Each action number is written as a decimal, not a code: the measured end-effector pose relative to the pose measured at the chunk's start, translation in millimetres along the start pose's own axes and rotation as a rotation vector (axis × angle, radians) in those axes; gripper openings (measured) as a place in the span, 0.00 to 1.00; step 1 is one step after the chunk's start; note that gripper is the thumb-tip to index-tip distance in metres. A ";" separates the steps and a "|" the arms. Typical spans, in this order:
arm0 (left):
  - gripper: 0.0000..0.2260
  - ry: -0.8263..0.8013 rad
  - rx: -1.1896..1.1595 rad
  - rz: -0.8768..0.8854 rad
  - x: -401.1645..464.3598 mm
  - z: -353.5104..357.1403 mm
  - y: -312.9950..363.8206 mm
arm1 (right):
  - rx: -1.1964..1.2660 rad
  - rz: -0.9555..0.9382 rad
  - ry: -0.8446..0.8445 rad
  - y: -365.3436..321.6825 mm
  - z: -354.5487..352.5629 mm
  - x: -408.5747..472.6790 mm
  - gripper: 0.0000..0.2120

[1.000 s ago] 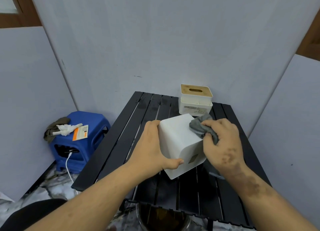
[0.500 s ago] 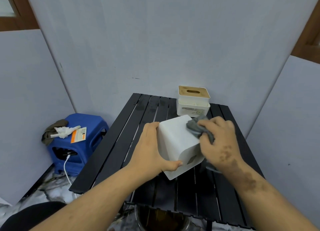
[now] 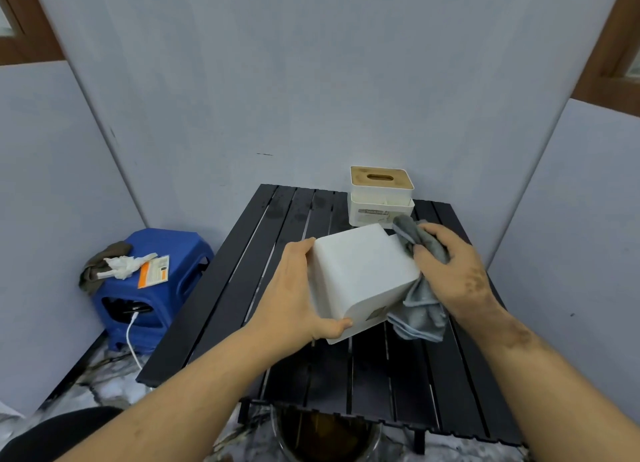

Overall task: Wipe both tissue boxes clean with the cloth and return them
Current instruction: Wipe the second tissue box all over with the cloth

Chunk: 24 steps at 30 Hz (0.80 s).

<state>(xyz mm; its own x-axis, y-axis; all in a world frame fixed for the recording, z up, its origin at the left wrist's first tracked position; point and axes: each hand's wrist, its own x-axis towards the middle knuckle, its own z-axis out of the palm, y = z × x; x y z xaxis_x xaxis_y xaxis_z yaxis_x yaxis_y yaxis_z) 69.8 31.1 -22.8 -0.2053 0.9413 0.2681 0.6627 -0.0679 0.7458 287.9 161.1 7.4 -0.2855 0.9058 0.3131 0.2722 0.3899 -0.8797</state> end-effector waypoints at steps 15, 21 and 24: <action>0.52 -0.203 0.029 -0.016 4.0 -33.4 -1.8 | 0.381 0.116 -0.082 0.2 -13.0 -22.0 0.17; 0.51 -0.126 0.060 0.039 -4.7 -33.5 -4.8 | 0.355 0.082 -0.063 -2.1 -9.5 -42.6 0.16; 0.50 -0.145 0.054 0.052 -4.9 -40.1 -6.1 | 0.312 0.074 -0.095 -0.7 -15.2 -44.9 0.15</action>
<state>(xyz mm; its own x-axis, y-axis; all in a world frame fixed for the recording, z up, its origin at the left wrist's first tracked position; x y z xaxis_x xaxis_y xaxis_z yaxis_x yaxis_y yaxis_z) 37.9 13.6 -4.2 -0.0663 0.9750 0.2121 0.7086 -0.1036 0.6980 314.5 122.6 -0.5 -0.3638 0.9046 0.2220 0.0055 0.2404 -0.9707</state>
